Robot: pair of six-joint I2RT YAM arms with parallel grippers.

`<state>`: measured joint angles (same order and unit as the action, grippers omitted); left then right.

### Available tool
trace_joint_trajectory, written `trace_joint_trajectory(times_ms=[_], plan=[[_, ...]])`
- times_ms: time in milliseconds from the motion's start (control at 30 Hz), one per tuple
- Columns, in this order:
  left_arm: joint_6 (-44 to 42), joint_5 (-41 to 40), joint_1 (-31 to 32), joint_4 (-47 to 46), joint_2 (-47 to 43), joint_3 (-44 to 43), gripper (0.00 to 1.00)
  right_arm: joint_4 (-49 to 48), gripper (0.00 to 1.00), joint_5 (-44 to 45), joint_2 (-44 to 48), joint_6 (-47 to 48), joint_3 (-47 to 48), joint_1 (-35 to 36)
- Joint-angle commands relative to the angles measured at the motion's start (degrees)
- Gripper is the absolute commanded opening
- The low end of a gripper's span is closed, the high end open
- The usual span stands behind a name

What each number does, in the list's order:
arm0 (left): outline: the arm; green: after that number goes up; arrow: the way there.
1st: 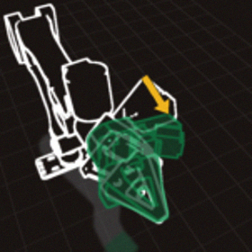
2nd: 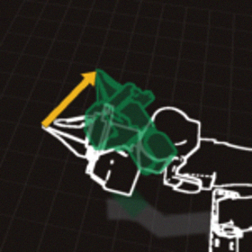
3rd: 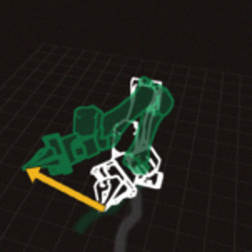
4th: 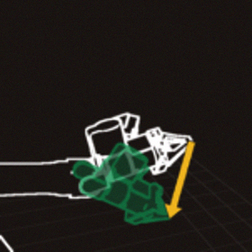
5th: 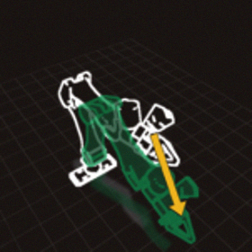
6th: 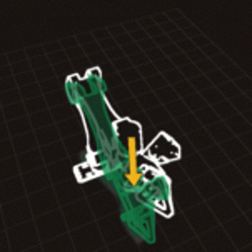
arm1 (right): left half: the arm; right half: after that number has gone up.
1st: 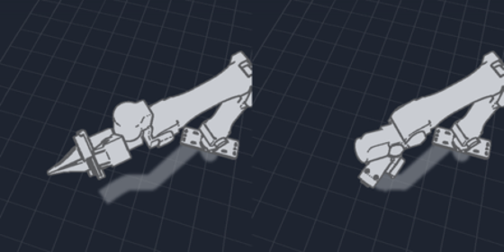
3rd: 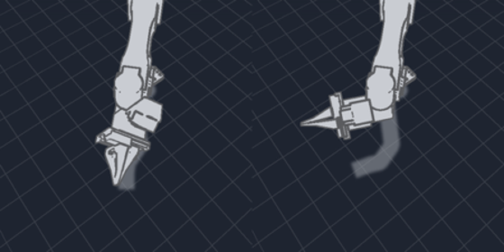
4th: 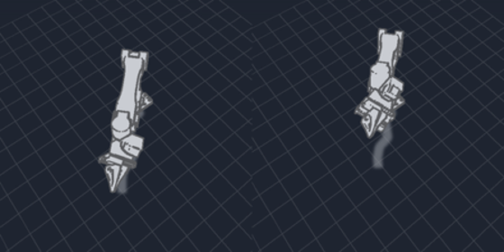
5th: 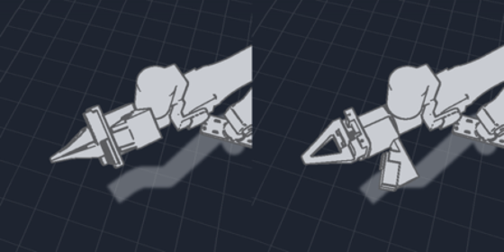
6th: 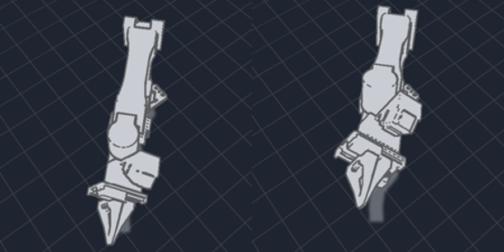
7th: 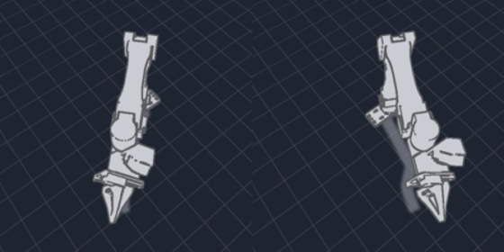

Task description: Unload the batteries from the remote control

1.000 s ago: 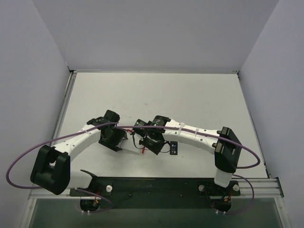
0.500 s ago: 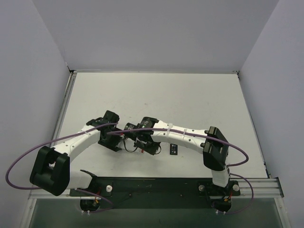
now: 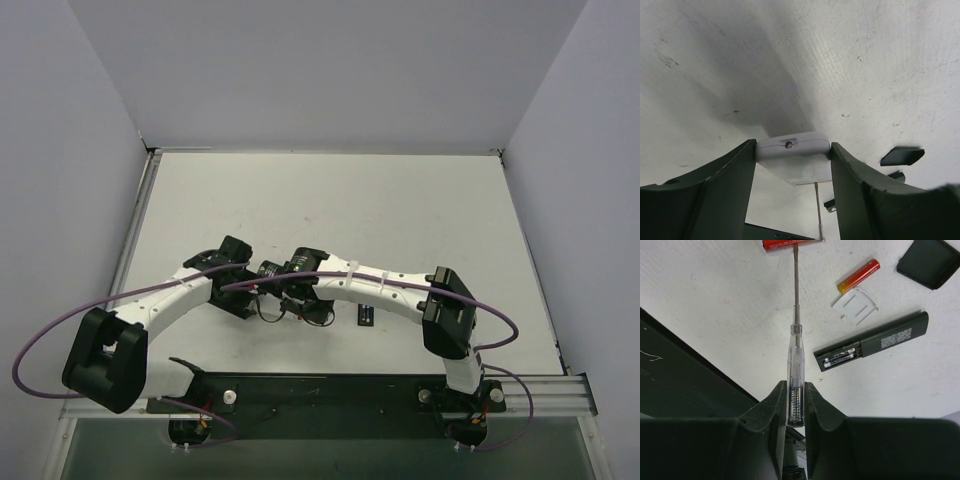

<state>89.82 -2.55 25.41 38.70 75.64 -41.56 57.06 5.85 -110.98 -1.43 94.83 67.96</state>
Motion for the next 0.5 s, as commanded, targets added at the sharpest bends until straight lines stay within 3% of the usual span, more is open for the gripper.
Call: trace_joint_trajectory(times_ms=[0, 467], plan=[[-0.52, 2.55, 1.92, -4.93, -2.59, 1.56, 0.00, -6.96, 0.00, 4.43, -2.31, 4.76, 1.23, 0.59], [0.97, 5.88, 5.27, -10.05, -4.53, 4.91, 0.00, -7.05, 0.00, 3.74, -6.09, 5.47, 6.43, 1.91]])
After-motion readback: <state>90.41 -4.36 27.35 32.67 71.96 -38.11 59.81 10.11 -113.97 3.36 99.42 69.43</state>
